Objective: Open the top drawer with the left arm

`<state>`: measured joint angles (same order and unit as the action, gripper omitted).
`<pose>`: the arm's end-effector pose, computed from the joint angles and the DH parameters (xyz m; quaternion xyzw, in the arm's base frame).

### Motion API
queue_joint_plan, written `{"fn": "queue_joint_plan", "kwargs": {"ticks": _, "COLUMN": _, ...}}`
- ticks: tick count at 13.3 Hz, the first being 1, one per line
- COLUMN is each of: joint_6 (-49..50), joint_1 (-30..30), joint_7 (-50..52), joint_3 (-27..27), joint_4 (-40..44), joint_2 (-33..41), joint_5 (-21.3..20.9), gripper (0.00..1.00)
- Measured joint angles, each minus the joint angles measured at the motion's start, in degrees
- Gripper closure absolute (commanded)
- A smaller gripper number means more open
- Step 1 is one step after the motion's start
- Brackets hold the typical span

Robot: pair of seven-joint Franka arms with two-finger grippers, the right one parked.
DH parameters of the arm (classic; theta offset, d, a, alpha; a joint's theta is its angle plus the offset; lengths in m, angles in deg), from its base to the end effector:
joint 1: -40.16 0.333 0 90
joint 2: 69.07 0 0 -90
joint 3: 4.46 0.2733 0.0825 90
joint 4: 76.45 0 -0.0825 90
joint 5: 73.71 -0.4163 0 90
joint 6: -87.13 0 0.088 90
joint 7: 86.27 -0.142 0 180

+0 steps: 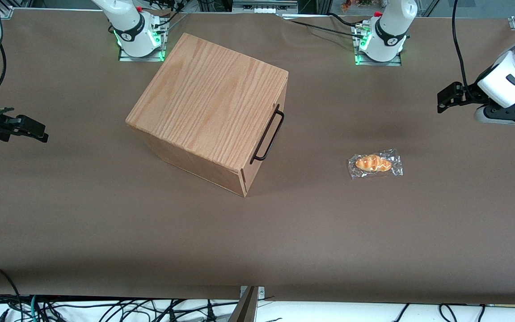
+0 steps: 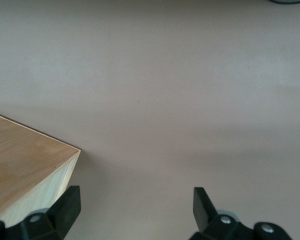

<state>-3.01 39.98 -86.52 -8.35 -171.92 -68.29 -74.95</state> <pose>0.5756 -0.0380 0.5071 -0.9984 0.0381 0.0393 0.0126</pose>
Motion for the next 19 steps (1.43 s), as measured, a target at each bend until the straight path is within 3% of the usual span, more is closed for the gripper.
{"fn": "queue_joint_plan", "kwargs": {"ticks": 12, "joint_6": 3.4, "joint_1": -0.1, "joint_7": 0.0, "joint_3": -0.1, "joint_4": 0.0, "joint_2": -0.9, "joint_5": 1.1, "gripper": 0.0}}
{"fn": "queue_joint_plan", "kwargs": {"ticks": 19, "joint_6": 2.5, "joint_1": -2.3, "joint_7": 0.2, "joint_3": -7.0, "joint_4": 0.2, "joint_2": -3.2, "joint_5": 7.8, "gripper": 0.0}}
